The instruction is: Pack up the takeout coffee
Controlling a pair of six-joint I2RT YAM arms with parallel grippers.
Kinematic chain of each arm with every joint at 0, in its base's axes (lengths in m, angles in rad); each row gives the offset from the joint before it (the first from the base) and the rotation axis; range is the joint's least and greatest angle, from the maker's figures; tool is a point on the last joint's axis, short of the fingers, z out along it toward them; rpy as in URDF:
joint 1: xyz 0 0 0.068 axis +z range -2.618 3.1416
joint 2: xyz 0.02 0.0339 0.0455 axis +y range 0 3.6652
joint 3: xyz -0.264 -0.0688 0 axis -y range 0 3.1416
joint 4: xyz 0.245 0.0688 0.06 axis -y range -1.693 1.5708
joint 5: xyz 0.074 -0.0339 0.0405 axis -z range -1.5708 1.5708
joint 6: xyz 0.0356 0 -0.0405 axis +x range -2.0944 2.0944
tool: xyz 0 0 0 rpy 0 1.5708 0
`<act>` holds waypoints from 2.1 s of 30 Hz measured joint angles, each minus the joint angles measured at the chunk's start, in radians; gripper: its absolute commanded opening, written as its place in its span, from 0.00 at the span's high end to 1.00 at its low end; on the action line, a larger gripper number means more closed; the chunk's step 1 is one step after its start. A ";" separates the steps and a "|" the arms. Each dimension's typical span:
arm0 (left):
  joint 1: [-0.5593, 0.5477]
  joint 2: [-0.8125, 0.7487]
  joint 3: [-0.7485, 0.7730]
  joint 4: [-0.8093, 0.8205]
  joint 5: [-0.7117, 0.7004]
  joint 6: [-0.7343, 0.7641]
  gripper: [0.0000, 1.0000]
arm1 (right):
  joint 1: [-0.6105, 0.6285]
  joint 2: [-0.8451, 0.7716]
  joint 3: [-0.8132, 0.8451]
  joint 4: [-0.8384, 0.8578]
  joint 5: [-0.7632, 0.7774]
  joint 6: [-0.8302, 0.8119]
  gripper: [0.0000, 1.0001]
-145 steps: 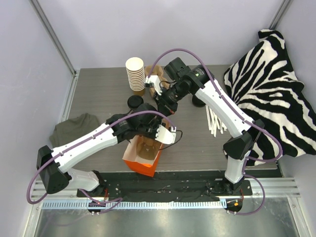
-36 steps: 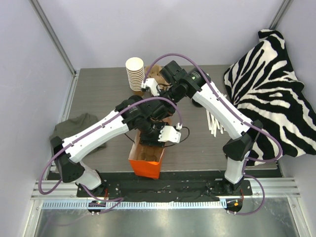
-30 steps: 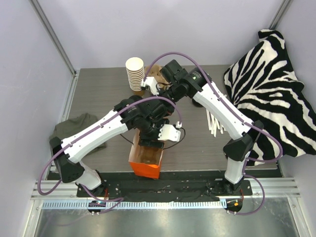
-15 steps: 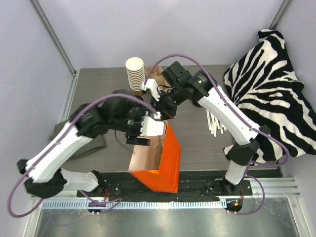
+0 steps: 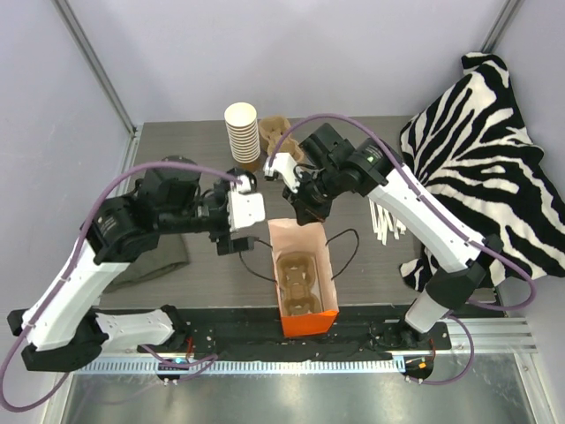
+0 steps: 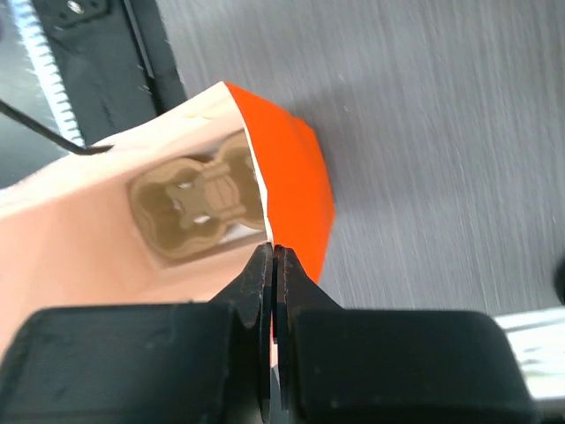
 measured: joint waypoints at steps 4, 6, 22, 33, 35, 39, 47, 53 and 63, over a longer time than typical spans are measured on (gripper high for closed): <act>0.161 0.042 0.005 0.017 0.008 -0.122 0.04 | -0.017 -0.057 -0.062 0.016 0.074 0.015 0.99; 0.272 0.069 0.027 0.018 0.031 -0.179 0.00 | -0.037 -0.079 -0.080 0.021 0.095 0.028 0.99; 0.691 0.320 -0.027 0.053 0.133 -0.525 0.00 | -0.198 -0.152 -0.202 0.084 0.150 0.089 0.46; 0.732 0.511 -0.108 0.179 0.047 -0.649 0.00 | -0.208 -0.081 -0.057 0.013 0.141 0.039 0.29; 0.726 0.543 -0.108 0.185 0.027 -0.650 0.00 | -0.208 -0.064 -0.049 0.005 0.133 0.018 0.28; 0.700 0.603 -0.092 0.192 -0.015 -0.643 0.00 | -0.208 -0.030 -0.024 -0.004 0.117 -0.028 0.28; 0.593 0.752 0.036 0.210 -0.090 -0.561 0.00 | -0.209 -0.024 -0.024 -0.013 0.090 -0.045 0.32; 0.575 0.829 0.070 0.216 -0.135 -0.542 0.00 | -0.209 -0.024 -0.034 -0.017 0.087 -0.063 0.34; 0.574 0.899 0.125 0.243 -0.163 -0.523 0.00 | -0.209 -0.024 -0.076 -0.021 0.084 -0.079 0.34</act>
